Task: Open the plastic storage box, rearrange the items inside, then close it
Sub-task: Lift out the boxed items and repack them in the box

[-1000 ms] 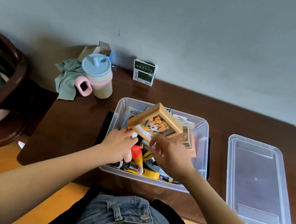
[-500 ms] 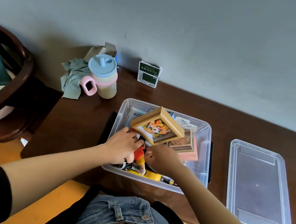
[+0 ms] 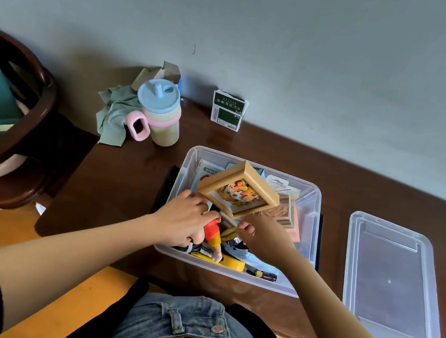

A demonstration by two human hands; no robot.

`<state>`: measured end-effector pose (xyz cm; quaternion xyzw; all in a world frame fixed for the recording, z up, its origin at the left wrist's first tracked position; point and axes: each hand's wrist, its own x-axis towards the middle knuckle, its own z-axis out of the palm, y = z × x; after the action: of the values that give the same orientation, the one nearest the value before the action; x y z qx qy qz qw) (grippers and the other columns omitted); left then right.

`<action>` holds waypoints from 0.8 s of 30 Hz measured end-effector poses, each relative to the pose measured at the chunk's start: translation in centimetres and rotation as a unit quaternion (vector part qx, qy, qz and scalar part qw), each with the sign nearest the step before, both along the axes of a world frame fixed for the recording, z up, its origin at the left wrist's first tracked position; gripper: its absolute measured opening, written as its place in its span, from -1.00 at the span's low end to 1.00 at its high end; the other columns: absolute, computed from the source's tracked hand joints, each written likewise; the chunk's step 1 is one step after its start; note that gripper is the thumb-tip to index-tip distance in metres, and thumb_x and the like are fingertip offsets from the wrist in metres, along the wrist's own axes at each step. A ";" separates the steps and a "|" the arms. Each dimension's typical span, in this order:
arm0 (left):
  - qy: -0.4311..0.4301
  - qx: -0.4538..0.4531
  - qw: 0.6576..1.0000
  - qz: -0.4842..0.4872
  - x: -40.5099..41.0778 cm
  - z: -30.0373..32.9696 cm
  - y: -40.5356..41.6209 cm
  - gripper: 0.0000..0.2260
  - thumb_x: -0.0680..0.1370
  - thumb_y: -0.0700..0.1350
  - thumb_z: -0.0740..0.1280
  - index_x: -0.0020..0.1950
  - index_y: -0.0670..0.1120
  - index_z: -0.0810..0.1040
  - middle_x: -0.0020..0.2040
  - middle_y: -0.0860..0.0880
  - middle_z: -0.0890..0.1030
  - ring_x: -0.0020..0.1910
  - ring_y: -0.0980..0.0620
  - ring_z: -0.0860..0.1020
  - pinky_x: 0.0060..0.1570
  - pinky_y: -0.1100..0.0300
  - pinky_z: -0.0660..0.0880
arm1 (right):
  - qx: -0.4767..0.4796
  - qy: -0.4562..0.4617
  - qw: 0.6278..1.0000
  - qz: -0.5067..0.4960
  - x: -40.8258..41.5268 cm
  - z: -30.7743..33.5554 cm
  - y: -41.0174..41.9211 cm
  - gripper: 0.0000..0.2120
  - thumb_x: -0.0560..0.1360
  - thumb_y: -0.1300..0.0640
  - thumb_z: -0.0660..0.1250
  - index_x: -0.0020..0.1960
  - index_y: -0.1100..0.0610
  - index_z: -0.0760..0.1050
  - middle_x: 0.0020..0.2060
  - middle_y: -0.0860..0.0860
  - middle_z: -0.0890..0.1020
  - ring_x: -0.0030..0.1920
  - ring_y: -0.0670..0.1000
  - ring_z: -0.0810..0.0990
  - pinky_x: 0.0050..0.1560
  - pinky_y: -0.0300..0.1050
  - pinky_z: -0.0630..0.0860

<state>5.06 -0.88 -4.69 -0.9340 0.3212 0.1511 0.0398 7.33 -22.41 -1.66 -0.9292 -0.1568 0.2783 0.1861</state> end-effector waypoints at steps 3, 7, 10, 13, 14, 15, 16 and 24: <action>0.043 0.019 0.999 0.026 0.8 0.3 -0.9 -0.41 0.42 0.12 0.35 0.39 -0.02 0.32 0.29 -0.06 0.44 0.31 -0.09 0.33 0.26 -0.02 0.23 | -0.007 0.016 1.000 0.020 -0.2 -0.1 0.4 -0.78 0.56 0.02 0.19 0.09 0.04 0.55 0.00 -0.04 0.64 -0.03 0.00 0.60 -0.03 -0.06 0.57; 0.088 0.009 0.993 0.080 1.5 0.2 -1.8 -0.50 0.44 0.23 0.27 0.30 0.01 0.43 0.23 -0.05 0.49 0.28 -0.11 0.37 0.18 -0.01 0.27 | -0.005 0.028 0.999 0.026 -0.2 -0.1 0.8 -0.77 0.57 0.03 0.18 0.10 0.08 0.55 -0.01 0.01 0.64 -0.03 0.04 0.60 0.00 0.01 0.57; 0.115 -0.033 0.982 0.143 0.8 -0.8 -2.4 -0.55 0.43 0.11 0.37 0.27 0.05 0.41 0.20 -0.01 0.53 0.23 -0.10 0.45 0.17 0.01 0.33 | -0.009 0.029 0.999 0.022 -0.2 -0.3 0.6 -0.77 0.57 0.02 0.18 0.10 0.06 0.55 0.00 0.00 0.65 -0.03 0.03 0.60 -0.01 -0.01 0.57; 0.108 -0.058 0.978 0.167 0.5 -1.2 -2.9 -0.57 0.39 0.04 0.41 0.21 0.01 0.41 0.10 0.00 0.58 0.11 -0.09 0.54 0.12 0.05 0.37 | -0.009 0.012 1.000 0.010 0.1 -0.5 0.4 -0.77 0.56 0.03 0.18 0.09 0.06 0.56 0.02 -0.02 0.65 -0.03 0.02 0.60 -0.04 -0.04 0.58; 0.099 -0.065 0.979 0.165 0.5 -1.2 -2.9 -0.57 0.38 0.04 0.42 0.20 0.01 0.42 0.07 0.01 0.59 0.08 -0.08 0.55 0.10 0.06 0.38 | -0.006 0.009 1.000 0.006 0.1 -0.5 0.3 -0.77 0.56 0.04 0.18 0.08 0.06 0.57 0.02 -0.03 0.65 -0.03 0.02 0.60 -0.04 -0.04 0.58; 0.091 -0.075 0.979 0.167 0.4 -1.0 -2.8 -0.57 0.37 0.06 0.43 0.19 0.01 0.42 0.06 0.01 0.60 0.06 -0.07 0.56 0.09 0.07 0.39 | -0.003 0.009 1.000 0.001 0.2 -0.6 0.2 -0.77 0.56 0.03 0.18 0.07 0.05 0.57 0.02 -0.04 0.65 -0.03 0.01 0.60 -0.05 -0.04 0.58; 0.087 -0.090 0.977 0.171 0.4 -0.9 -2.6 -0.56 0.37 0.09 0.43 0.19 0.01 0.42 0.06 0.02 0.60 0.05 -0.06 0.57 0.07 0.08 0.40 | -0.001 0.009 1.000 -0.003 0.2 -0.6 0.1 -0.78 0.56 0.03 0.18 0.07 0.04 0.57 0.02 -0.05 0.65 -0.03 0.00 0.60 -0.06 -0.05 0.58; 0.112 -0.274 0.907 0.300 -0.3 2.2 -0.8 -0.60 0.35 0.18 0.44 0.06 0.12 0.38 -0.18 0.19 0.52 -0.20 0.14 0.52 -0.28 0.26 0.38 | 0.005 -0.002 1.000 -0.020 0.4 -0.6 -0.3 -0.77 0.57 0.06 0.20 0.10 0.05 0.60 0.03 -0.04 0.66 -0.02 -0.01 0.60 -0.17 -0.18 0.47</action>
<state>4.72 -1.67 -2.51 -0.9373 0.0572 0.1657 -0.3014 7.75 -22.76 -2.30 -0.9316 -0.1397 0.2719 0.1964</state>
